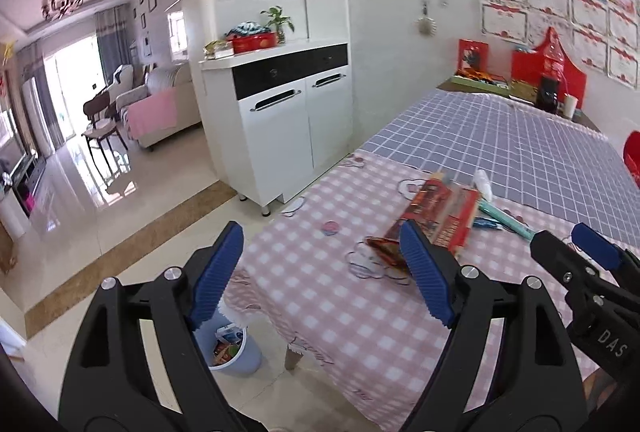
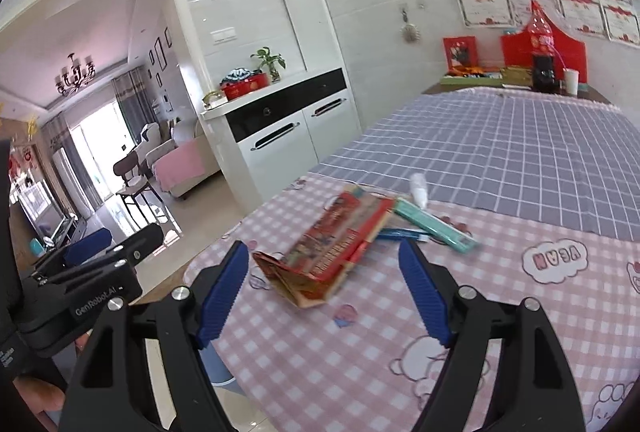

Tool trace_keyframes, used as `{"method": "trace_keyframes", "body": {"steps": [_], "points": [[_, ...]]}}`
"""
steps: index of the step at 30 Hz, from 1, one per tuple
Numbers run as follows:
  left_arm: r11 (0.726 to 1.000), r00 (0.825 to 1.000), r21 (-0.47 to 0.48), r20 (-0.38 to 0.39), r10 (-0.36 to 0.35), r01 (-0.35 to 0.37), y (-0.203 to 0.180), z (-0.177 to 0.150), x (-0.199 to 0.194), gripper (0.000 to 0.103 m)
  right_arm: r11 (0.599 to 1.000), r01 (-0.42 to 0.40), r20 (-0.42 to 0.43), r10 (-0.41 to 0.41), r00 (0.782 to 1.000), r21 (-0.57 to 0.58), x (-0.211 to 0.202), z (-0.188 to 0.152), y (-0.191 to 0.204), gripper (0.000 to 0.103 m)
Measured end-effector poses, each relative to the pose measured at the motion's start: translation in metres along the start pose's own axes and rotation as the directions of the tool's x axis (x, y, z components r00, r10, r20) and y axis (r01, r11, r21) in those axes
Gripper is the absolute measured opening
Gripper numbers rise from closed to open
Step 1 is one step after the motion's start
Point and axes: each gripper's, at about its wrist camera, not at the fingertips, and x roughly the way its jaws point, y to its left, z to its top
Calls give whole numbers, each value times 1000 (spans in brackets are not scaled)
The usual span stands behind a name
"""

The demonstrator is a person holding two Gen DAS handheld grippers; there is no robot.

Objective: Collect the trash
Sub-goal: 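Move both open tools back to the remaining trash on the table, then close the right tool on the teal tube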

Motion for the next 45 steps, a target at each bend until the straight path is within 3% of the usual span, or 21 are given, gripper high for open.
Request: {"method": "trace_keyframes", "body": {"steps": [24, 35, 45], "points": [[993, 999, 114, -49, -8, 14, -70, 3, 19, 81, 993, -16, -51, 22, 998, 113, 16, -5, -64, 76], [996, 994, 76, -98, -40, 47, -75, 5, 46, 82, 995, 14, -99, -4, 995, 97, 35, 2, -76, 76], [993, 979, 41, -174, -105, 114, -81, 6, 78, 82, 991, 89, -161, -72, 984, 100, 59, 9, -99, 76]]}}
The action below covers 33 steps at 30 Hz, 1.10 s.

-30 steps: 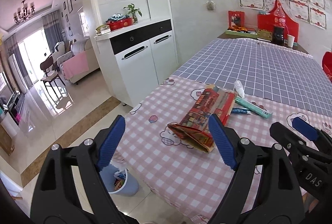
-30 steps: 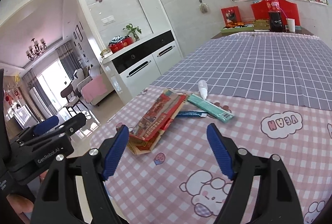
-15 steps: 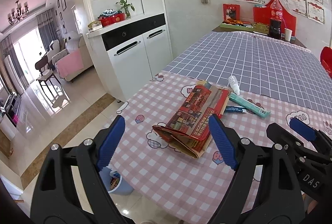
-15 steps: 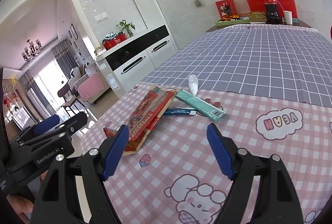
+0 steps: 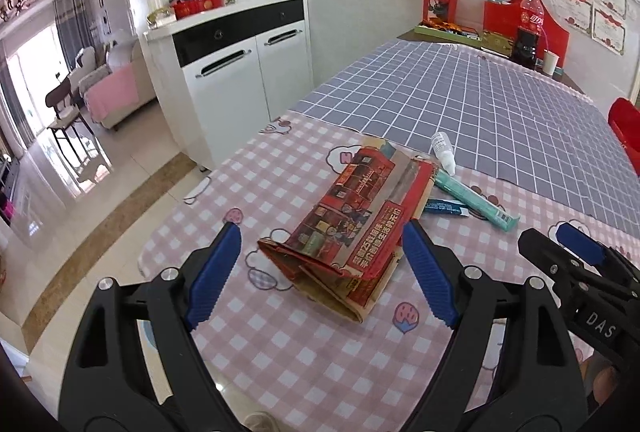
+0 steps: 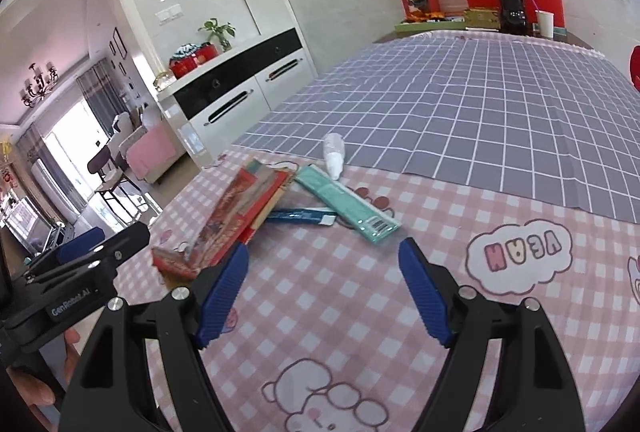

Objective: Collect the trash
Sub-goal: 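Close the right tool on the teal tube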

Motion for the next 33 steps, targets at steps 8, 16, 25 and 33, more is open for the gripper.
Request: {"method": "trace_keyframes", "body": {"steps": [8, 16, 25, 33], "points": [[998, 997, -27, -44, -60, 59, -1, 4, 27, 82, 996, 67, -50, -70, 996, -59, 29, 9, -2, 76], [995, 993, -34, -65, -96, 94, -4, 12, 45, 82, 969, 145, -123, -172, 977, -201, 75, 22, 0, 65], [991, 987, -22, -81, -137, 135, -14, 16, 52, 82, 951, 145, -185, -200, 962, -274, 107, 26, -7, 35], [976, 969, -10, -124, -215, 216, -42, 15, 51, 82, 952, 136, -164, -186, 969, -274, 89, 23, -9, 15]]}}
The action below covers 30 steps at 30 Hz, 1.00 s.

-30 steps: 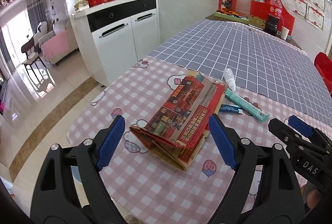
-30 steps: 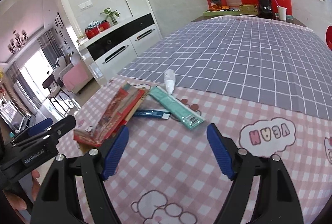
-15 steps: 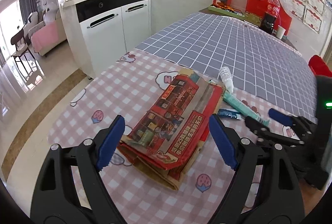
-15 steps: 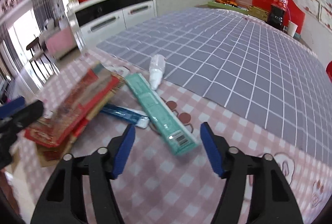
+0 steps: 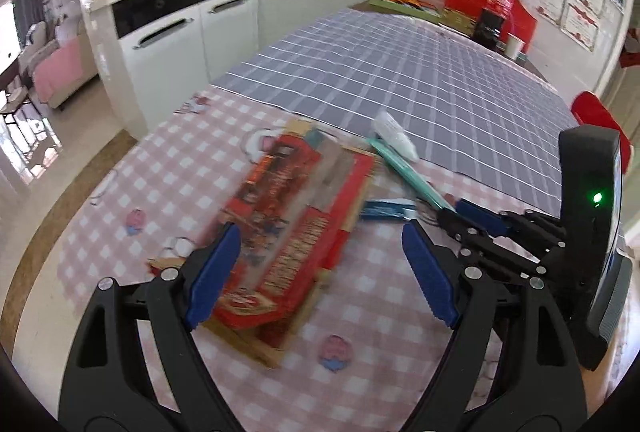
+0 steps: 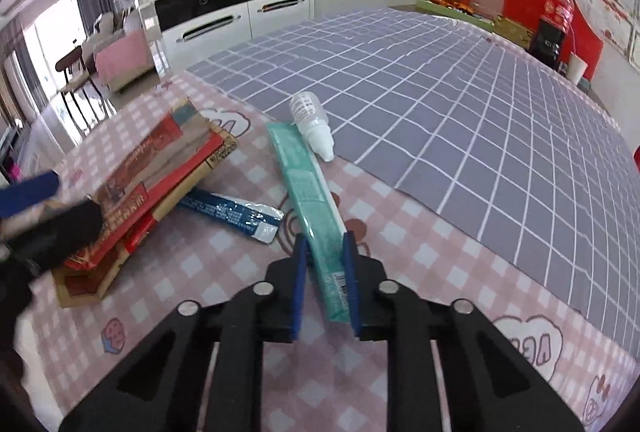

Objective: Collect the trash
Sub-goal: 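Close the right tool on the teal tube, then grasp the blue-and-white packet with the left tool while right holds the teal tube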

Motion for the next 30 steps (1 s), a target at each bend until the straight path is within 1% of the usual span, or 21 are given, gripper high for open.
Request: {"method": "trace_keyframes", "body": {"steps": [3, 8, 10, 13, 15, 18, 20, 22, 24, 26, 30], "points": [[1000, 1000, 14, -12, -25, 25, -18, -1, 4, 82, 999, -19, 15, 19, 1000, 46, -12, -4, -13, 12], [997, 996, 30, -48, -75, 76, -46, 2, 14, 82, 993, -15, 35, 11, 999, 119, -25, -12, -40, 9], [997, 995, 27, -62, -76, 78, -53, 3, 18, 82, 988, -33, 49, 26, 998, 153, -28, -17, -51, 9], [997, 993, -2, -89, -81, 81, -62, 3, 26, 81, 982, -32, 66, 20, 998, 184, -33, -20, -63, 9], [996, 990, -49, -117, -80, 75, -63, 2, 37, 81, 978, -43, 73, 28, 997, 205, -35, -22, -70, 9], [988, 988, -147, -144, -62, 41, -54, 2, 51, 81, 973, -52, 89, 33, 996, 223, -41, -24, -76, 9], [984, 991, -176, -135, -19, -5, -52, 4, 58, 81, 972, -65, 96, 44, 994, 224, -43, -24, -79, 9], [979, 989, -203, -145, -4, -26, -49, 6, 66, 81, 973, -76, 96, 57, 994, 217, -42, -24, -76, 9], [972, 988, -225, -151, 26, -60, -46, 9, 72, 81, 973, -91, 92, 73, 993, 210, -41, -24, -73, 9], [969, 985, -227, -163, 63, -100, -42, 12, 80, 81, 973, -102, 90, 85, 992, 205, -39, -22, -70, 9], [963, 979, -228, -171, 108, -146, -36, 20, 88, 81, 973, -121, 81, 107, 991, 196, -35, -21, -64, 9]]}}
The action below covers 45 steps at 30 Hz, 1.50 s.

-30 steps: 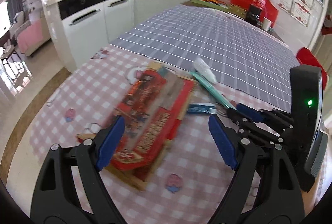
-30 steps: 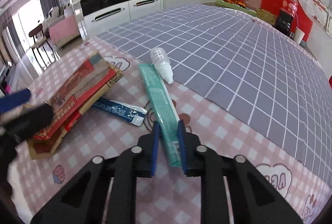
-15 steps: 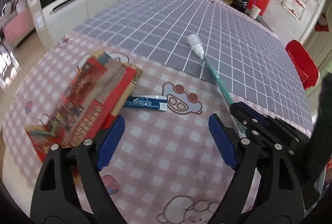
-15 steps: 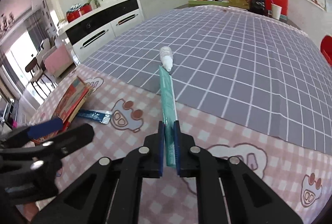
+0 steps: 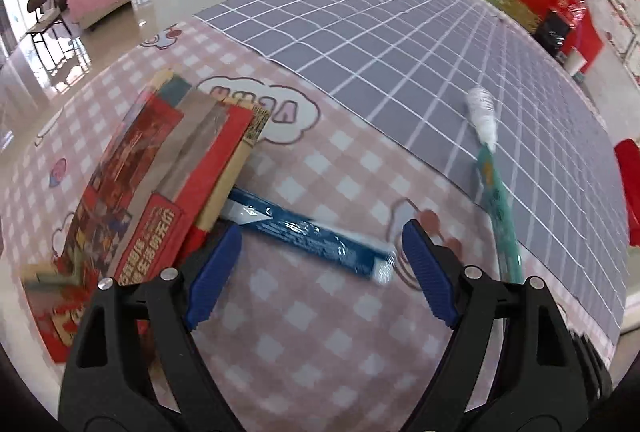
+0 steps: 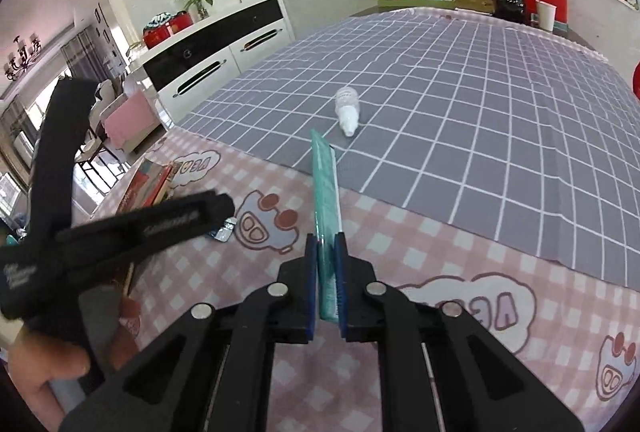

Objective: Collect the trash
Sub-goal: 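Grasp the blue-and-white packet with the left tool while right holds the teal tube, then open the right tool and release the teal tube onto the table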

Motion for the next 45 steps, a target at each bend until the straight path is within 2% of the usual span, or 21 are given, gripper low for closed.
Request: {"method": "trace_keyframes", "body": {"steps": [4, 6, 8, 9, 11, 12, 13, 18, 22, 27, 45], "points": [[999, 999, 31, 15, 41, -41, -3, 4, 6, 81, 1000, -7, -13, 7, 1000, -18, 4, -1, 8, 9], [996, 998, 64, 29, 63, -65, -6, 1, 6, 73, 1000, -15, -15, 14, 1000, -22, 4, -1, 10, 9], [992, 995, 92, 50, 81, -85, -6, -1, 5, 53, 1000, -18, -16, 18, 1000, -23, 4, -2, 10, 9], [991, 996, 110, 56, 68, -74, -6, -3, 4, 49, 1000, -19, -17, 19, 1000, -24, 5, -2, 11, 9], [990, 997, 130, 59, 54, -61, -6, -1, 2, 29, 999, -22, -19, 21, 1000, -27, 6, -2, 12, 9], [988, 998, 147, 55, 40, -48, -6, -2, 0, 26, 999, -22, -20, 22, 1000, -29, 6, -2, 13, 9], [987, 998, 155, 52, 27, -34, -7, -3, -1, 16, 999, -25, -21, 25, 999, -30, 6, -2, 13, 9], [982, 996, 170, 25, -88, 83, -4, -13, -9, 13, 998, -51, -26, 51, 998, -25, 7, -3, 15, 9], [977, 990, 172, 26, -135, 129, -2, -19, -19, 12, 995, -104, -34, 103, 994, -8, 8, -4, 18, 9], [973, 986, 176, 51, -160, 149, 3, -21, -38, 12, 988, -154, -41, 153, 987, -8, 7, -4, 27, 9], [970, 980, 182, 81, -180, 163, 27, -45, -74, 12, 990, -137, -33, 137, 990, -22, -20, -22, 57, 9]]}}
